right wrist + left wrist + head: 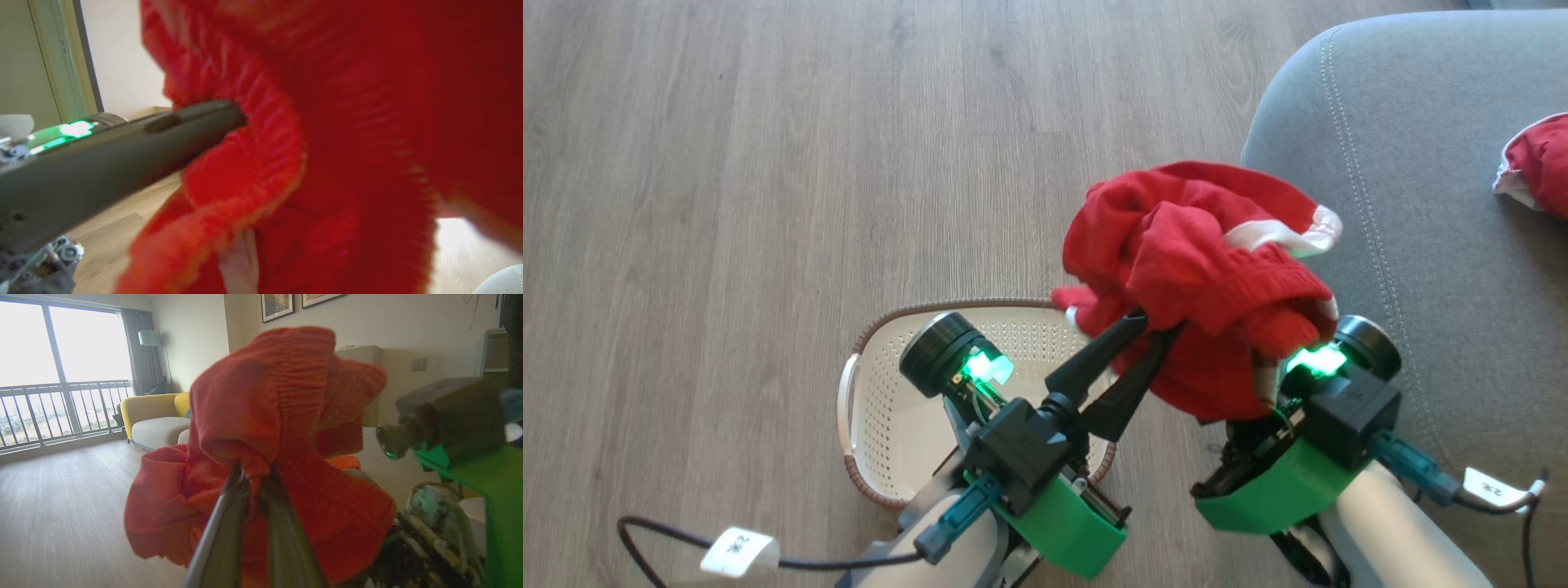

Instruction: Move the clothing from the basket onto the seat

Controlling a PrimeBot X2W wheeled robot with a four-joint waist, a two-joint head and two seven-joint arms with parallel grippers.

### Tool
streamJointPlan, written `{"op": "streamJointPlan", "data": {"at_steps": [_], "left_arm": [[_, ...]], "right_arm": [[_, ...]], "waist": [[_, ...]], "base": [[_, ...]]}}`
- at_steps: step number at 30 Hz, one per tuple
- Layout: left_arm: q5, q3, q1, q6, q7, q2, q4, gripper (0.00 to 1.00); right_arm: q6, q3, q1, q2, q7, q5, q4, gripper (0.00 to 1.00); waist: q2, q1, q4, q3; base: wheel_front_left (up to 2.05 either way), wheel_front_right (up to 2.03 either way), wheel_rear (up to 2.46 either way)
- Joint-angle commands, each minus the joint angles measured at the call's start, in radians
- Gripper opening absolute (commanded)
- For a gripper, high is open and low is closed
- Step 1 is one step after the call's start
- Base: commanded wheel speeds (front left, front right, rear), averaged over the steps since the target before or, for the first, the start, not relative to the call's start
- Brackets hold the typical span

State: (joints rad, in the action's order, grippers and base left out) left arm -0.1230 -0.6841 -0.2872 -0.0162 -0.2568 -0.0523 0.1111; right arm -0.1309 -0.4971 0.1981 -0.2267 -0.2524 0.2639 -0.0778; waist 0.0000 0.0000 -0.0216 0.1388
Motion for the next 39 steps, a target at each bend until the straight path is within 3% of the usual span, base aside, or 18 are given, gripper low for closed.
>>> {"op": "streamJointPlan", "data": {"at_steps": [1,5,6,7,8,9,27,39], "left_arm": [[0.005,0.030,-0.041,-0.003,-0.005,0.002,0.026,0.00],[0.003,0.037,-0.037,-0.004,-0.005,0.002,0.024,0.00],[0.002,0.038,-0.035,-0.004,-0.005,0.002,0.023,0.34],[0.001,0.038,-0.034,-0.004,-0.005,0.002,0.023,0.52],[0.002,0.039,-0.033,-0.004,-0.005,0.002,0.024,0.84],[0.002,0.041,-0.032,-0.002,-0.005,0.002,0.025,1.00],[0.003,0.067,0.003,0.000,-0.005,0.002,0.009,1.00],[0.021,0.086,0.027,-0.013,-0.005,0.002,-0.048,1.00]], "right_arm": [[0.000,0.004,0.016,0.016,-0.009,-0.004,-0.047,0.00],[0.000,0.033,0.000,0.036,-0.009,-0.008,-0.059,0.00],[0.000,0.036,-0.003,0.039,-0.009,-0.010,-0.060,0.00],[0.000,0.037,-0.006,0.041,-0.009,-0.011,-0.062,0.00],[0.000,0.038,-0.009,0.044,-0.009,-0.012,-0.063,0.00],[0.000,0.039,-0.011,0.045,-0.009,-0.014,-0.063,0.00],[0.000,0.138,-0.026,0.039,-0.009,-0.061,-0.094,0.00],[0.000,0.215,-0.015,-0.010,-0.009,-0.103,-0.118,0.00]], "waist": [[0.0000,0.0000,-0.001,-0.001],[0.0000,0.0000,0.000,-0.004],[0.0000,0.0000,0.001,-0.005],[0.0000,0.0000,0.001,-0.005],[0.0000,0.0000,0.001,-0.007],[0.0000,0.0000,0.002,-0.008],[0.0000,0.0000,0.004,-0.040],[0.0000,0.0000,0.003,-0.039]], "base": [[0.00,0.00,0.00],[0.00,0.00,0.00],[0.00,0.00,0.00],[0.00,0.00,0.00],[0.00,0.00,0.00],[0.00,0.00,0.00],[0.00,0.00,0.00],[0.00,0.00,0.00]]}}
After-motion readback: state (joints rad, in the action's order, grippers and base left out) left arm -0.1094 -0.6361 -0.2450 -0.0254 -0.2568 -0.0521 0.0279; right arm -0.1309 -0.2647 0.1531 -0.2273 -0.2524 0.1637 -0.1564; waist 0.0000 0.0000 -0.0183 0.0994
